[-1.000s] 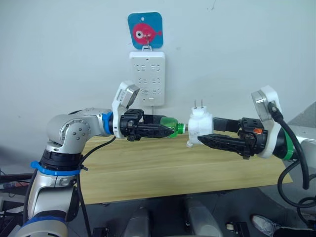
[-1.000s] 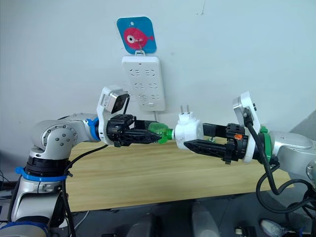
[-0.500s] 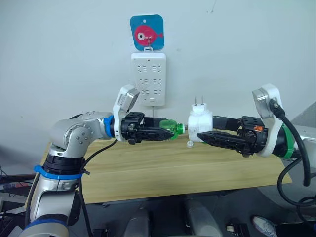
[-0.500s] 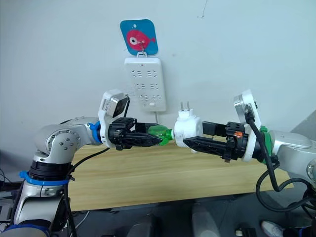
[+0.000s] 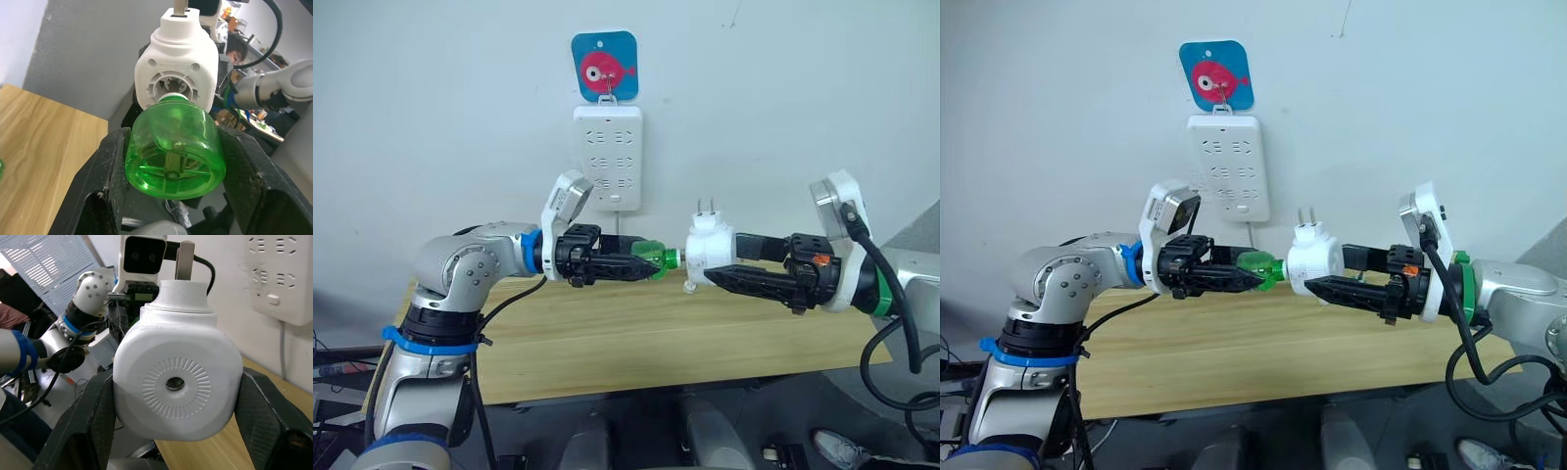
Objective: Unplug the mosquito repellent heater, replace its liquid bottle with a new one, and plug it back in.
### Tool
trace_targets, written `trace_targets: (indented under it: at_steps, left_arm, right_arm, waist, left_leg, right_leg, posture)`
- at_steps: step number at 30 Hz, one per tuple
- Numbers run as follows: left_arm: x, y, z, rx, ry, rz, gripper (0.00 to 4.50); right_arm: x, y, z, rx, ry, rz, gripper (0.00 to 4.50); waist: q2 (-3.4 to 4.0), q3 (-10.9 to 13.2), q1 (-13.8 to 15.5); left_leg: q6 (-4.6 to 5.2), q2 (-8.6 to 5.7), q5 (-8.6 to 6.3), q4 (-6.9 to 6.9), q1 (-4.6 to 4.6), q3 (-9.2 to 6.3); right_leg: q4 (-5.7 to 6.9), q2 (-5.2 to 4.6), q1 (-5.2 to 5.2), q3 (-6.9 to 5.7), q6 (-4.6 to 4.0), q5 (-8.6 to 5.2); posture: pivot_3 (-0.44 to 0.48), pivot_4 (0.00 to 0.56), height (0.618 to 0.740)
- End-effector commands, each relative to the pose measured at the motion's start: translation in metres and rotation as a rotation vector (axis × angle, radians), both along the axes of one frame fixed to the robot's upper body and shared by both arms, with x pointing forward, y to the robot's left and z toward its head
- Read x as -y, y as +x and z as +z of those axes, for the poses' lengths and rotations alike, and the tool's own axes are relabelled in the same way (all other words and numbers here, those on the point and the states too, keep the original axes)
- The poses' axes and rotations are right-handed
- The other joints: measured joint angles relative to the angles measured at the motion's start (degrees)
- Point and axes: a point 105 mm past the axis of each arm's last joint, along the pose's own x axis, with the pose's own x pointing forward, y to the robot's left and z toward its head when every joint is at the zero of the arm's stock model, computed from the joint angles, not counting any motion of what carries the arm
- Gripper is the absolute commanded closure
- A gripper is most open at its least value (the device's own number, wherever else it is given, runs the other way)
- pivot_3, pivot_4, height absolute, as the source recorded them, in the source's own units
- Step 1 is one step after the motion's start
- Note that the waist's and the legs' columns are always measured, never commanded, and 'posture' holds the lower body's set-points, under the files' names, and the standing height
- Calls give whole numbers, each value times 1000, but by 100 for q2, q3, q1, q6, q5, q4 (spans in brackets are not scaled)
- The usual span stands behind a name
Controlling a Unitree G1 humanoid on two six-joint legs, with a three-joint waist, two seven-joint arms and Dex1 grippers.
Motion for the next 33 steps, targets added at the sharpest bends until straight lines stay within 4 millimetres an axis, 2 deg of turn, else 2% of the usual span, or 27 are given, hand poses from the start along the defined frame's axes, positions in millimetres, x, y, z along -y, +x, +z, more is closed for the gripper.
trace_targets:
  at_steps: [1, 9, 20, 25, 33]
  left_arm:
    - [12, -16, 12, 71, -10, -124, 2156]
    - [16, -20, 10, 68, -13, -165, 2156]
    - [11, -9, 13, 66, -13, -108, 2158]
    - [13, -4, 12, 74, -27, -76, 2158]
    - [12, -9, 9, 72, -7, -101, 2158]
  right_arm:
    - [-12, -18, 3, 22, 4, 117, 1510]
    - [-17, -21, 5, 23, 21, 143, 1510]
    - [-2, -16, -1, 8, -9, 82, 1510]
    - [-2, -17, -1, 9, -2, 79, 1510]
    - [-2, -14, 2, 13, 28, 49, 1510]
  waist:
    - [0, -1, 1]
    - [0, -3, 2]
    - [0, -11, 6]
    - [-1, -18, 4]
    - [-1, -18, 2]
  left_leg:
    - [0, 0, 0, 0, 0, -1]
    - [0, 0, 0, 0, 0, -1]
    - [0, 0, 0, 0, -1, -3]
    - [0, 0, 0, 0, 0, -3]
    - [0, 0, 0, 0, 0, -3]
  right_leg:
    - [0, 0, 0, 0, 0, 0]
    - [0, 0, 0, 1, 0, 0]
    - [-1, 0, 2, 1, 0, 0]
    - [0, 0, 2, 1, 0, 0]
    - [0, 0, 2, 2, 0, 0]
  posture:
    - [-188, 128, 730]
    - [-188, 128, 730]
    - [-188, 128, 730]
    - [-194, 129, 730]
    - [-196, 131, 730]
